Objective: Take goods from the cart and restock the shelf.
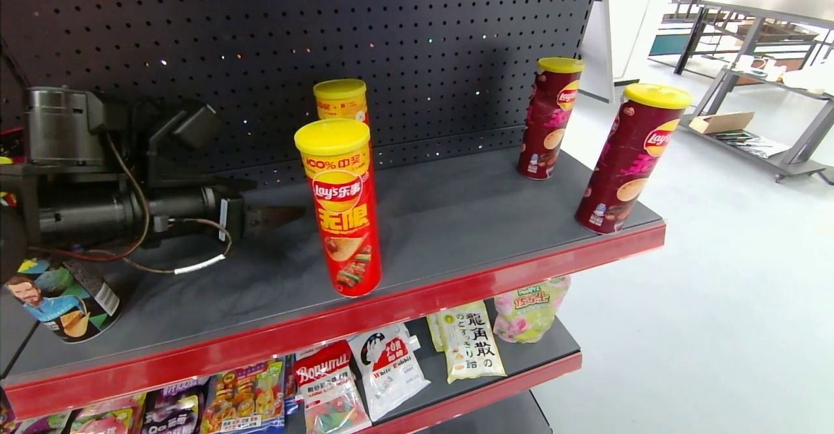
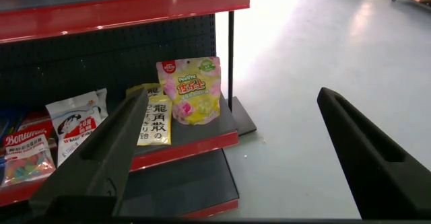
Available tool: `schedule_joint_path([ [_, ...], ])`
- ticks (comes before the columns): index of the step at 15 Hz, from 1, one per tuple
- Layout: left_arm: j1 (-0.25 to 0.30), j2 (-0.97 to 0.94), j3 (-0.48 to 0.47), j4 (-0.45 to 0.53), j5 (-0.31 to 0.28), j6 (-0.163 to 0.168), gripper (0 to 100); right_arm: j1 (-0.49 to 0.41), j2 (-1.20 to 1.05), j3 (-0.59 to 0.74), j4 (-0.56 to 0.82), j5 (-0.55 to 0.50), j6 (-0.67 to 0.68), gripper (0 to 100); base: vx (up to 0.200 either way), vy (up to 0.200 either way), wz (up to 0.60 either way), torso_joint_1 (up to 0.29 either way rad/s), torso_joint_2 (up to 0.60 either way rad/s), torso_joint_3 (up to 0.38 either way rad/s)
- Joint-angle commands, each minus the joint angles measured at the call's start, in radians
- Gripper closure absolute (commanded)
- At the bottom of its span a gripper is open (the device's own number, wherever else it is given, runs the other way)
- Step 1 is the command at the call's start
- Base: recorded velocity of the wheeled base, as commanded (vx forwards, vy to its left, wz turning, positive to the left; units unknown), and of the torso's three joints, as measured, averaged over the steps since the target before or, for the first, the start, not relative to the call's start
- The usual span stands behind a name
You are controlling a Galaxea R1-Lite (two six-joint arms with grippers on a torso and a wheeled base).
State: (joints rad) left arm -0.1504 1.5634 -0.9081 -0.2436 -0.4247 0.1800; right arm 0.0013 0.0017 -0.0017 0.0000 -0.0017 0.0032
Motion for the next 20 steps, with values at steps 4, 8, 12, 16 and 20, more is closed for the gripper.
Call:
schedule_joint_path([
  [4, 0.003, -0.439, 0.293, 0.021, 0.038, 0.003, 0, 0.000, 0.000, 0.000, 0.000, 0.000, 0.000, 0, 0.000, 0.000, 0.00, 0.000, 0.00, 0.000],
  [8, 0.068, -0.873, 0.476, 0.066, 0.115, -0.056, 0, 0.000, 0.000, 0.000, 0.000, 0.000, 0.000, 0, 0.000, 0.000, 0.00, 0.000, 0.00, 0.000],
  [12, 0.075, -1.037, 0.485, 0.193, 0.175, -0.140, 0, 0.000, 0.001, 0.000, 0.000, 0.000, 0.000, 0, 0.000, 0.000, 0.00, 0.000, 0.00, 0.000],
  [16, 0.077, -1.158, 0.517, 0.256, 0.182, -0.145, 0, 0.000, 0.000, 0.000, 0.000, 0.000, 0.000, 0, 0.000, 0.000, 0.00, 0.000, 0.00, 0.000],
  [20, 0.077, -1.246, 0.517, 0.260, 0.236, -0.109, 0, 0.000, 0.000, 0.000, 0.000, 0.000, 0.000, 0, 0.000, 0.000, 0.00, 0.000, 0.00, 0.000],
])
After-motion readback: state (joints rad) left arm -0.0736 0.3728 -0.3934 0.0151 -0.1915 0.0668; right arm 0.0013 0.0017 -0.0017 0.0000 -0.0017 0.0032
